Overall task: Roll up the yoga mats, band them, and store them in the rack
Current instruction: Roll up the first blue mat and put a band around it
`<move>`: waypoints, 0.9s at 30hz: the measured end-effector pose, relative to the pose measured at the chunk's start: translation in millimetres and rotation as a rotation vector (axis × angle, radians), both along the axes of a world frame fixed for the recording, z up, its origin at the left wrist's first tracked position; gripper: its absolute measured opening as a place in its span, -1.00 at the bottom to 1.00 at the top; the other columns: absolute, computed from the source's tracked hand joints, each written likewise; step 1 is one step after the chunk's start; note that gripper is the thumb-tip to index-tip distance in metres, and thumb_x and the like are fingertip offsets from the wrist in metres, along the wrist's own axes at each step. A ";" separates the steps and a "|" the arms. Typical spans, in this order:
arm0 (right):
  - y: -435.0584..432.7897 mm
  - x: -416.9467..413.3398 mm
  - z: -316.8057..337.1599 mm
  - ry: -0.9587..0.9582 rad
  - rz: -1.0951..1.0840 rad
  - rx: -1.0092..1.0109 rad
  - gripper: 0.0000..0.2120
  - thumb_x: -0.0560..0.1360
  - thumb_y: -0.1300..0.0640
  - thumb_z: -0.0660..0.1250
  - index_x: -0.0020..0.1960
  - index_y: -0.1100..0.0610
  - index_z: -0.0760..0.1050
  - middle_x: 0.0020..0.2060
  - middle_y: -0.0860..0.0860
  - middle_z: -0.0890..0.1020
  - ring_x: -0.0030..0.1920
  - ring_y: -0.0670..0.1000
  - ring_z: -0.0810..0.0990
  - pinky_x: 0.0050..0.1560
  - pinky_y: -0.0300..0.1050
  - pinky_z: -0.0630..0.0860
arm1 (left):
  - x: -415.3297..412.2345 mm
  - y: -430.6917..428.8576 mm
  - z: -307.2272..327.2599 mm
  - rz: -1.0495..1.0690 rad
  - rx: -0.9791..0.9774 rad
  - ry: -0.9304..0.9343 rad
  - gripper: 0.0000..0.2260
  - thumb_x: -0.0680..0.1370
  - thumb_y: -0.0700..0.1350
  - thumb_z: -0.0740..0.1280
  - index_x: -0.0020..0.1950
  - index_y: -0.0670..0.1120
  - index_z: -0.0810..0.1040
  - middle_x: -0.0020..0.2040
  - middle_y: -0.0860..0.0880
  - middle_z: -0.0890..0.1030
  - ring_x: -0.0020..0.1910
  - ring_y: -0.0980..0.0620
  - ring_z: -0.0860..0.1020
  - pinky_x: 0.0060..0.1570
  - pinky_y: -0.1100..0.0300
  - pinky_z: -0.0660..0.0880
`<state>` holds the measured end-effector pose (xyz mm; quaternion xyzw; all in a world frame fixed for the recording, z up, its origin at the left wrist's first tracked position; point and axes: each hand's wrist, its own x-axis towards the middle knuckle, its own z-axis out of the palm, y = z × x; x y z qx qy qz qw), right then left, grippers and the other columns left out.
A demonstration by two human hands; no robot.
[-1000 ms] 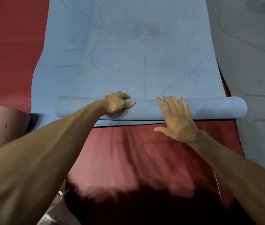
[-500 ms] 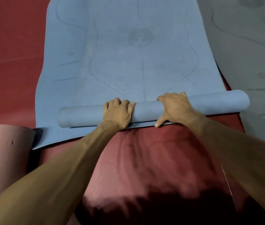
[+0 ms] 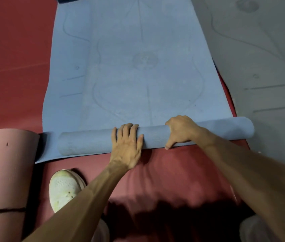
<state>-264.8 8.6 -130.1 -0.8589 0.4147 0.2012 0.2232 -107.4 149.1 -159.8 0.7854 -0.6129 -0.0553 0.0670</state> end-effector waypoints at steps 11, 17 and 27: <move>31.4 -23.4 -8.6 0.054 -0.002 0.112 -0.43 0.06 -0.29 0.56 -0.09 0.02 0.53 -0.21 -0.10 0.61 -0.21 -0.06 0.54 -0.21 -0.16 0.44 | -13.4 28.5 -3.3 -0.104 0.223 0.033 -0.31 0.50 0.19 -0.34 0.44 -0.01 0.30 0.35 0.05 0.38 0.34 0.00 0.30 0.39 0.04 0.05; 33.8 -31.6 -23.6 -0.029 0.069 0.005 -0.21 0.20 -0.35 0.47 0.32 -0.05 0.38 0.15 -0.08 0.52 0.19 0.02 0.45 0.18 -0.07 0.33 | -6.7 12.7 -15.1 -0.097 0.248 0.028 -0.28 0.46 0.20 -0.38 0.43 0.02 0.29 0.33 0.06 0.39 0.30 -0.01 0.33 0.36 0.05 0.08; 85.9 -50.1 -51.1 -0.161 0.094 -0.500 0.05 0.18 -0.17 0.57 0.50 0.21 0.22 0.41 0.18 0.37 0.44 0.22 0.29 0.43 0.30 0.12 | 5.1 -22.9 -20.1 -0.066 0.208 0.039 -0.32 0.49 0.24 -0.30 0.44 0.00 0.30 0.36 -0.01 0.36 0.35 -0.04 0.28 0.33 0.06 0.16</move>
